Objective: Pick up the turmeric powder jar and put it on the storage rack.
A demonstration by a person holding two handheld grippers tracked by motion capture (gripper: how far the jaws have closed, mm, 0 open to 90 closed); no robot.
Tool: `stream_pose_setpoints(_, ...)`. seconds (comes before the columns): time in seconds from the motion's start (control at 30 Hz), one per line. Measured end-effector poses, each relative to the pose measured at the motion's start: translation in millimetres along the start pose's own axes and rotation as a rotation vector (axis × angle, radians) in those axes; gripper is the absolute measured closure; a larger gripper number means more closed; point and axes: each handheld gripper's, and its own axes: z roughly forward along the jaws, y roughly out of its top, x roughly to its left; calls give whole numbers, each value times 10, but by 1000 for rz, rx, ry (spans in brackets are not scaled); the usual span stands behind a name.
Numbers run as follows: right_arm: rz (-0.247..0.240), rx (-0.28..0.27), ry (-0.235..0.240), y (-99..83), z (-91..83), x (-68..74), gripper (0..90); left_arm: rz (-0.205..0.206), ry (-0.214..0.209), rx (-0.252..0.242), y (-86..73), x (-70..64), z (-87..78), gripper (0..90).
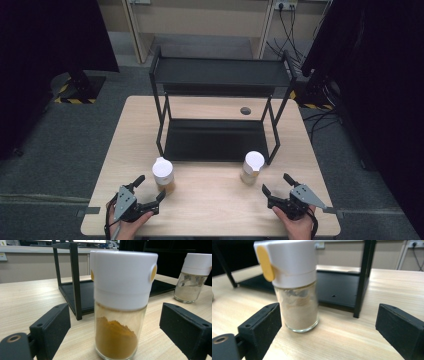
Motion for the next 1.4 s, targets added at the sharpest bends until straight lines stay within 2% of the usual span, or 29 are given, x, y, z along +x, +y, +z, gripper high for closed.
stream_pose_setpoints(0.47, -25, -23, -18, -47, -30, 53, 69, 9, 12, -13, -19, -59, 20, 101)
stream_pose_setpoints(0.8, -26, -22, -28, -47, -30, 76, 69, 32, 20, -27, 32, -140, 138, 106)
stream_pose_setpoints(1.23, -29, -19, -26, -40, -25, 74, 70, 36, 36, 24, 64, -173, 252, 190)
stream_pose_setpoints(1.4, -26, -19, -27, -41, -26, 73, 69, 54, 39, 35, 87, -173, 292, 221)
